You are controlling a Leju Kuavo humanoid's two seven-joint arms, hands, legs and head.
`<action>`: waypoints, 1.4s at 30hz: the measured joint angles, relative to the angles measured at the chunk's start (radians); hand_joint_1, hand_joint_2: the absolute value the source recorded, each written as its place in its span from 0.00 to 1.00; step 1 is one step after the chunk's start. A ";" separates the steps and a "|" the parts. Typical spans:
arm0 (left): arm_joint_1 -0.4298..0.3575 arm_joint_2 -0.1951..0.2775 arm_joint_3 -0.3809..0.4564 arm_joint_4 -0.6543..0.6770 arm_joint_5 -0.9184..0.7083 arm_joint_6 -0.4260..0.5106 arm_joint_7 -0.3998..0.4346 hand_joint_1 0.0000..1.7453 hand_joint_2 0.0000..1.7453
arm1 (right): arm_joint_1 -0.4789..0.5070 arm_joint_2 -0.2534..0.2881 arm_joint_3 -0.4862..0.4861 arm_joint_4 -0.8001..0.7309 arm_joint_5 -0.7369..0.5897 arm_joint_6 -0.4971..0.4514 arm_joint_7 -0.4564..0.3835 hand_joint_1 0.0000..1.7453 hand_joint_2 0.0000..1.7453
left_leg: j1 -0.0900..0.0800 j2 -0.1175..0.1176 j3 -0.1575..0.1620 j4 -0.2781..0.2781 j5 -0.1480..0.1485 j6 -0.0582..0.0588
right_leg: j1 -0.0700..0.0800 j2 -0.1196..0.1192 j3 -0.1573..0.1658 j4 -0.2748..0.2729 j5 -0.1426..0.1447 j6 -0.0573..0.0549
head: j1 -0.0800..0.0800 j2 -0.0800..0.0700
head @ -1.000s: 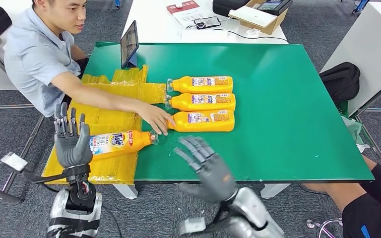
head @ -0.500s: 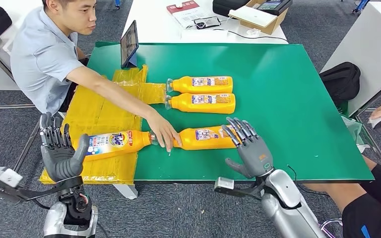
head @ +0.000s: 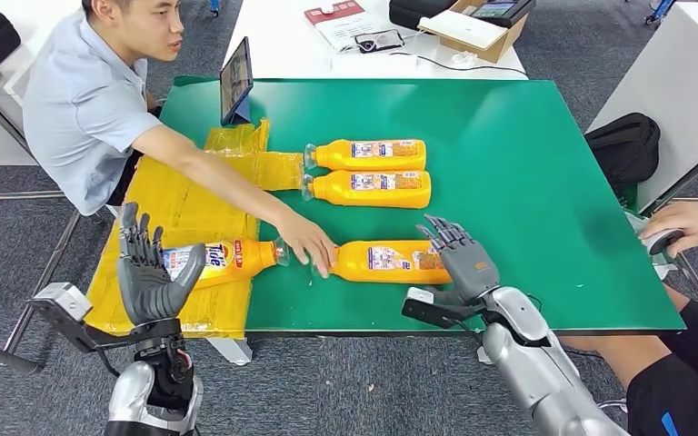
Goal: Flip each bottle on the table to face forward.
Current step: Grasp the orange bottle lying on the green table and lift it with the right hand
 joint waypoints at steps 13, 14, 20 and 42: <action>-0.026 0.015 -0.038 0.060 0.010 0.011 0.037 0.00 1.00 | -0.161 0.038 0.059 0.240 0.045 0.120 0.133 0.00 1.00 | 0.000 0.000 0.000 0.000 0.000 0.000 | 0.000 0.000 0.000 0.000 0.000 0.000 | 0.000 0.000; -0.026 0.016 -0.038 0.060 0.010 0.012 0.039 0.00 1.00 | -0.173 0.039 0.063 0.256 0.044 0.145 0.149 0.00 1.00 | 0.000 0.000 0.000 0.000 0.000 0.000 | 0.000 0.000 0.000 0.000 0.000 0.000 | 0.000 0.000; -0.025 0.022 -0.039 0.060 0.013 0.012 0.044 0.00 1.00 | -0.232 0.039 0.089 0.328 0.043 0.222 0.184 0.87 1.00 | 0.000 0.000 0.000 0.000 0.000 0.000 | 0.000 0.000 0.000 0.000 0.000 0.000 | 0.000 0.000; -0.005 0.044 -0.057 0.077 0.049 -0.045 0.079 0.00 1.00 | -0.219 0.054 0.107 0.351 -0.152 0.190 0.029 1.00 1.00 | 0.000 0.001 0.001 0.000 0.000 0.000 | 0.000 0.001 0.001 0.000 0.000 0.000 | 0.000 0.000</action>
